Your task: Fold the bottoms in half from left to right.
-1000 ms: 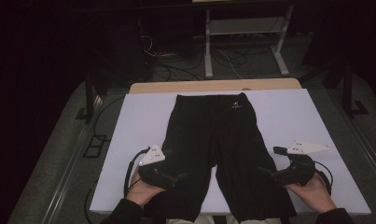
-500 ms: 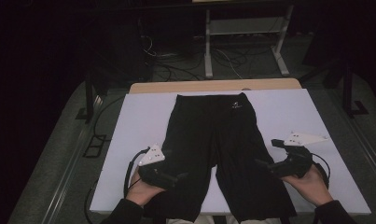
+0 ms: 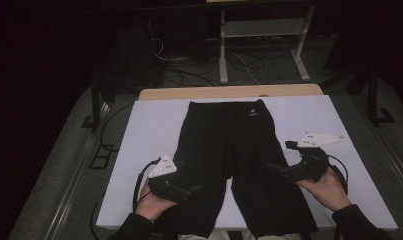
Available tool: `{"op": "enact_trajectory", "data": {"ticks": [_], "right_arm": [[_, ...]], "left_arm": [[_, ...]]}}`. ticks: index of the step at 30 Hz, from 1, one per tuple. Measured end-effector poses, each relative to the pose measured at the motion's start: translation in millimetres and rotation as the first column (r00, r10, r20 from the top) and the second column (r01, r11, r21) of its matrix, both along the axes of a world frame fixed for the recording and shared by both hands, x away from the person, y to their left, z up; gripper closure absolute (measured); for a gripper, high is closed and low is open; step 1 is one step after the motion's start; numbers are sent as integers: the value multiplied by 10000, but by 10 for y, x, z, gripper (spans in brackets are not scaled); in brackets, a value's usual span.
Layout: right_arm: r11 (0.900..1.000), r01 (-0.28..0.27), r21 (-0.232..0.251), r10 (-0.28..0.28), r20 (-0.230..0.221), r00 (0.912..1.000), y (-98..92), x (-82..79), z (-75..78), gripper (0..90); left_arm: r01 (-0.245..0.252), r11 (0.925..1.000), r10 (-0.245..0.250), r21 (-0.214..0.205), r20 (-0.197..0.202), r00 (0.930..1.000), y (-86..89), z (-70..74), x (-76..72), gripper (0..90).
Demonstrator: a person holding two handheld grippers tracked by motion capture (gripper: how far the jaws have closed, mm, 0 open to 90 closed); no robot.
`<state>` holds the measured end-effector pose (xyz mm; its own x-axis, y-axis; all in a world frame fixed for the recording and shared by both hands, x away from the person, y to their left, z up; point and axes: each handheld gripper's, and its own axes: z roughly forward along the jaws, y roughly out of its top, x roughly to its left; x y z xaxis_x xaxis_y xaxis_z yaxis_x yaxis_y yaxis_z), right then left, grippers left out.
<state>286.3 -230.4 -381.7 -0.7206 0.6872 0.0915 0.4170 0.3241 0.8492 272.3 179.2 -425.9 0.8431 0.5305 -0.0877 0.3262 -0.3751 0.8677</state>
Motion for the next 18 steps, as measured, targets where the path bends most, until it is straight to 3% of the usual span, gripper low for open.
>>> {"op": "enact_trajectory", "data": {"ticks": [18], "right_arm": [[9988,-392,-278,398,221,9990,211,158,156,0]], "left_arm": [[-45,10000,45,-20,-25,10000,2,-3,0,0]]}}
